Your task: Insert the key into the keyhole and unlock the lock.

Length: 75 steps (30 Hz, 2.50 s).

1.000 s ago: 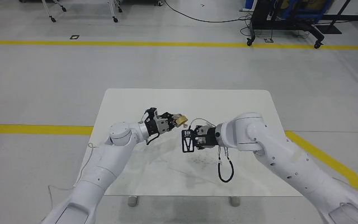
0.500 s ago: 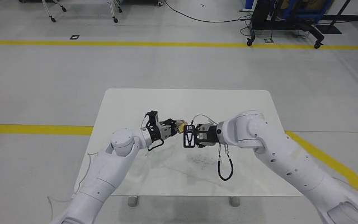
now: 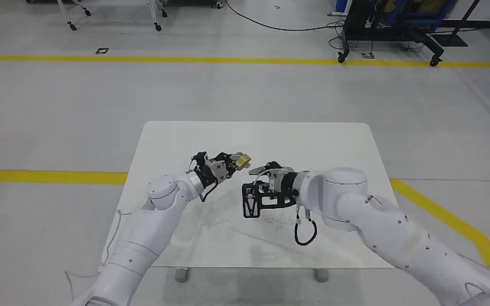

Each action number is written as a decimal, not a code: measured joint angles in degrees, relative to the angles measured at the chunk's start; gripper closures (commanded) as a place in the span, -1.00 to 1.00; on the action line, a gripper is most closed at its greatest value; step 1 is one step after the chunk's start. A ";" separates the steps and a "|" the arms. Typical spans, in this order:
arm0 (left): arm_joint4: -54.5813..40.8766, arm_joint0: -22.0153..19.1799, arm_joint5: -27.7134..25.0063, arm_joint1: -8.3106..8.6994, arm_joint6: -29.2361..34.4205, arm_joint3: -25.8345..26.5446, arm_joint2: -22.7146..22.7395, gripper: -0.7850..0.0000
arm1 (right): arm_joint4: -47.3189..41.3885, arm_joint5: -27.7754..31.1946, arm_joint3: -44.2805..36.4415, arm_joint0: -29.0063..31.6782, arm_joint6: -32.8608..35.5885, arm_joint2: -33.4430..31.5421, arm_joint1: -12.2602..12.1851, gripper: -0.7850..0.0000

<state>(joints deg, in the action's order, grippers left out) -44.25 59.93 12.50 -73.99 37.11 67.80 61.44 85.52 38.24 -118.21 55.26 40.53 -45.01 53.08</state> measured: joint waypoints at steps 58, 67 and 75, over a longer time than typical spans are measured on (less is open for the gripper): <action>-0.06 -2.24 3.47 -0.57 9.55 -3.37 -1.37 1.00 | 3.45 -8.64 7.95 3.90 0.31 -0.40 5.64 1.00; 3.00 -1.04 -0.29 -0.38 7.54 -1.38 -1.17 1.00 | -12.82 -9.46 12.25 5.02 -1.61 -4.83 6.27 1.00; 6.18 0.22 -4.04 -0.12 5.04 0.64 -0.51 1.00 | -25.30 -12.42 14.67 8.59 -6.65 -11.31 5.89 1.00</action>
<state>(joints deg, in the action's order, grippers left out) -38.08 60.15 8.47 -74.10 42.16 68.44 60.93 60.22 25.81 -103.54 63.85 33.88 -56.32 58.97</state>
